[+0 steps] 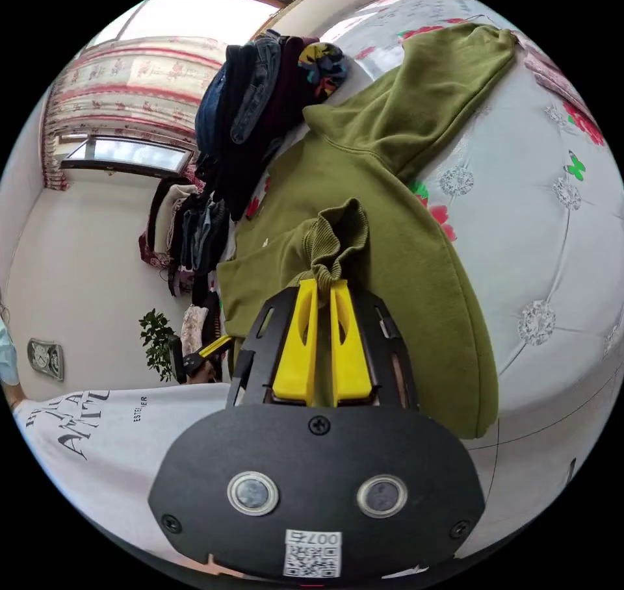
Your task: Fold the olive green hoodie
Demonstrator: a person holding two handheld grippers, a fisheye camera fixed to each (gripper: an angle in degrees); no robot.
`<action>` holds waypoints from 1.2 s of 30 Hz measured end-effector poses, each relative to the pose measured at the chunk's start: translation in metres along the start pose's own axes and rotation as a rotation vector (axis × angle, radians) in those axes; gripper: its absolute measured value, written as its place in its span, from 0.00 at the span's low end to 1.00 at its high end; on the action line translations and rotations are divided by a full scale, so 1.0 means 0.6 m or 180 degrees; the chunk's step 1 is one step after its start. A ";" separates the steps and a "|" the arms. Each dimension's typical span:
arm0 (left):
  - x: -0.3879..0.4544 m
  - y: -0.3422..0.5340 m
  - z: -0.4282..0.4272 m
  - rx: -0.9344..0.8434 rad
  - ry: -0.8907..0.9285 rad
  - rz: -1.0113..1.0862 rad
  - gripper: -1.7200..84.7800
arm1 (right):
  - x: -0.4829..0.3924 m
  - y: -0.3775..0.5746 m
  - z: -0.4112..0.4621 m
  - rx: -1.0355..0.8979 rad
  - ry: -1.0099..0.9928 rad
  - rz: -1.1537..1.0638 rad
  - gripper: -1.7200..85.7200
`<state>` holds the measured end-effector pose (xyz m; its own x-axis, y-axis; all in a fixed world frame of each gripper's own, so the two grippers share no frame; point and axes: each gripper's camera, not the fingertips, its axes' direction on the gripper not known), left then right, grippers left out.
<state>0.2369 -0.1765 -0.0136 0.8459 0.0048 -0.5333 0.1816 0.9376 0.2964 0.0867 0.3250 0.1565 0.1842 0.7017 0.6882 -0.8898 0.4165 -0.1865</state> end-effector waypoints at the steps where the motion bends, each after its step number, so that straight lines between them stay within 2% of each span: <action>1: -0.016 0.004 0.002 0.0011 0.0065 -0.0045 0.07 | -0.002 0.003 -0.006 0.0048 0.0021 -0.0041 0.04; 5: -0.086 0.023 0.006 0.0096 0.0579 -0.0294 0.07 | 0.020 -0.011 0.002 -0.0240 0.0399 -0.0102 0.07; 7: -0.150 0.052 -0.007 0.0160 0.0976 -0.0457 0.08 | 0.052 -0.025 -0.029 -0.0019 0.0241 0.0092 0.09; 9: -0.199 0.084 -0.023 0.0282 0.1073 -0.0667 0.08 | 0.067 -0.035 -0.059 0.0238 0.0130 0.0140 0.09; 11: -0.245 0.114 -0.036 0.0426 0.1158 -0.0852 0.08 | 0.062 -0.049 -0.072 0.0339 0.0272 -0.0024 0.09; 14: -0.302 0.127 -0.037 0.0566 0.1339 -0.1153 0.09 | 0.018 -0.084 -0.045 0.0180 0.0590 -0.0574 0.09; 19: -0.348 0.077 -0.005 0.0517 0.1603 -0.1366 0.14 | -0.126 -0.161 0.113 -0.0478 0.0406 -0.1703 0.10; 25: -0.394 0.076 0.017 0.0345 0.1516 -0.1349 0.15 | -0.317 -0.211 0.329 -0.1118 0.0139 -0.2686 0.11; 32: -0.464 0.098 0.017 0.0396 0.1722 -0.1312 0.14 | -0.464 -0.248 0.523 -0.1611 0.0025 -0.3071 0.11; 36: -0.492 0.105 0.020 0.0424 0.1915 -0.1259 0.09 | -0.511 -0.257 0.651 -0.1879 0.0182 -0.3110 0.11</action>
<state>0.0046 -0.1233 0.1722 0.2895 -0.0995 -0.9520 0.5084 0.8587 0.0648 0.0045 -0.1800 0.2484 0.7220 -0.0526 0.6899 -0.0234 0.9947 0.1002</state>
